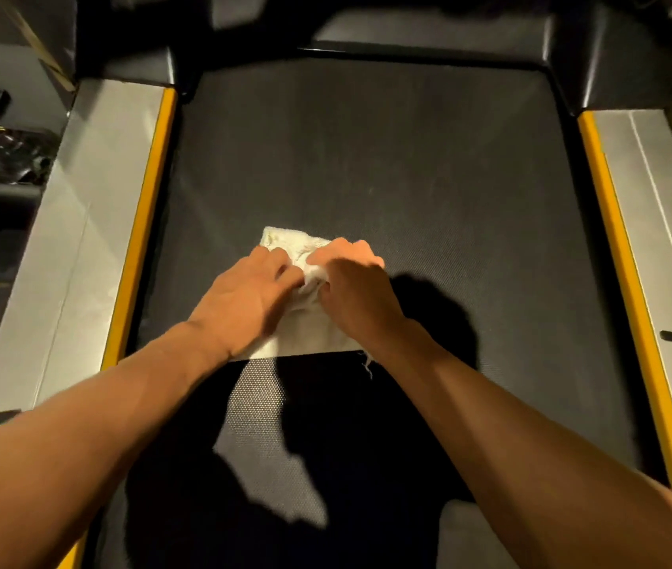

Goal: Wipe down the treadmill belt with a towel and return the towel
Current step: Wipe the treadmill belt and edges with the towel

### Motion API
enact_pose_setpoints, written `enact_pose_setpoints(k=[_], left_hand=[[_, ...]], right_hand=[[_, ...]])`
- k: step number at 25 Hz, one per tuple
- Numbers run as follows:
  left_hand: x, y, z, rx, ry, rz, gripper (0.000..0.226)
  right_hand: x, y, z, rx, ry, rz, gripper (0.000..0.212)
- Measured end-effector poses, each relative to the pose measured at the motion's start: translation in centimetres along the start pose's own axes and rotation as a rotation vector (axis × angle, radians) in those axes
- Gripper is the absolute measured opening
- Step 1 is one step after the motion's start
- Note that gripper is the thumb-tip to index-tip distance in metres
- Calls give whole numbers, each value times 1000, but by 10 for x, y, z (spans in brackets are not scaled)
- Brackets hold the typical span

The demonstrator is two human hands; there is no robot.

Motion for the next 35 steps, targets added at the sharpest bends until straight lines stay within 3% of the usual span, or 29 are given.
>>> enact_pose_setpoints(k=[5,8,10,13,18,20,24,28,30,33,35], left_hand=[[56,-4,-21,-73,-87,-231,28],[48,-39,-7,-20,-12,-120,35],[46,-48,7,29,-56,-97,27],[56,-33,2,-25,27,-101,24],[93,-50,-6,14,170,-174,30],[81,-59,-6,-29,95,-192,20],[50,-66,10,38,-42,-214,16],[103,-72,2,-77,-12,-302,19],[124,-84,4,-72,-160,-370,19],[86,-106,14,-107,-115,-244,21],[64,-110,30,-23,-88,-231,40]], right_hand=[[52,14,15,46,-132,-160,50],[67,-4,25,44,-65,-206,41],[58,-8,27,21,-17,-129,36],[59,6,24,-87,-101,-68,44],[100,28,49,156,-21,-153,48],[101,9,44,89,-38,-187,47],[79,-17,33,-32,-98,-150,40],[97,17,58,-16,40,-158,44],[110,13,62,-100,95,-144,44],[107,-21,51,-222,70,-223,42],[96,-34,47,-195,29,-264,39]])
Point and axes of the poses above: each hand's wrist, its own y-axis towards the middle knuckle, its own z-axis out of the palm, x = y × z, the point moved 10 cm from there along y, towards the middle knuckle, and after that the axes turned 7 degrees about -z, right-handed, at the moved point
